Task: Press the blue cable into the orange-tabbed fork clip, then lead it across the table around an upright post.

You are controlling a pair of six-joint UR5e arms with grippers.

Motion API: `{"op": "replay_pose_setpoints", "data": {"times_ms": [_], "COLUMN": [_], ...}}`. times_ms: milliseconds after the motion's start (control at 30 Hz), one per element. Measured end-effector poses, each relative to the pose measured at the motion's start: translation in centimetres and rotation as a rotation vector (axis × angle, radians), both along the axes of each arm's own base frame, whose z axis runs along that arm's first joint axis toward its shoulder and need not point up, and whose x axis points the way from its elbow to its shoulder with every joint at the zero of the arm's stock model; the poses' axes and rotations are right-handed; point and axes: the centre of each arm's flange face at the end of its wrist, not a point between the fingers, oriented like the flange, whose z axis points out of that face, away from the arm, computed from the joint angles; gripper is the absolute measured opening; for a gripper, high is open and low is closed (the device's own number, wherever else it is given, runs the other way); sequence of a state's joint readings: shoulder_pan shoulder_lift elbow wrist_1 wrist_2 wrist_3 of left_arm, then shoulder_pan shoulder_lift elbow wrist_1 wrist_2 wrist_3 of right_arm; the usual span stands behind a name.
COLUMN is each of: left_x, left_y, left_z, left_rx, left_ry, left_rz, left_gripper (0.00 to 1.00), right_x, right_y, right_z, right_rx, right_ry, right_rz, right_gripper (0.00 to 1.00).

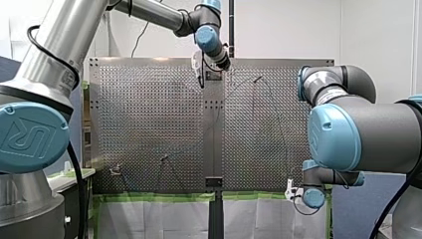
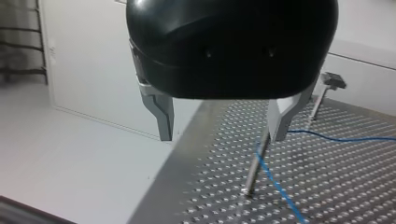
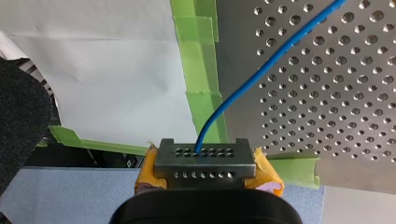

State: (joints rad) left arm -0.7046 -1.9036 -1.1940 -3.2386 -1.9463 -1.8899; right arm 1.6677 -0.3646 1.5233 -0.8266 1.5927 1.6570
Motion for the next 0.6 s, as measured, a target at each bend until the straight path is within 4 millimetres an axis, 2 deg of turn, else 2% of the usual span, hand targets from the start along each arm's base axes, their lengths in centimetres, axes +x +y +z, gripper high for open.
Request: {"op": "replay_pose_setpoints", "data": {"times_ms": [600], "left_x": [-4.5], "left_y": [3.5], "left_z": [3.6], "left_rx": [-0.181], "left_ry": [-0.118], "left_rz": [-0.03], "left_gripper": [0.98], "right_x": [0.1], "right_y": [0.1], "right_z": [0.0], "right_rx": [0.003], "right_ry": [-0.001], "right_rz": [0.004], "right_gripper": [0.0]}}
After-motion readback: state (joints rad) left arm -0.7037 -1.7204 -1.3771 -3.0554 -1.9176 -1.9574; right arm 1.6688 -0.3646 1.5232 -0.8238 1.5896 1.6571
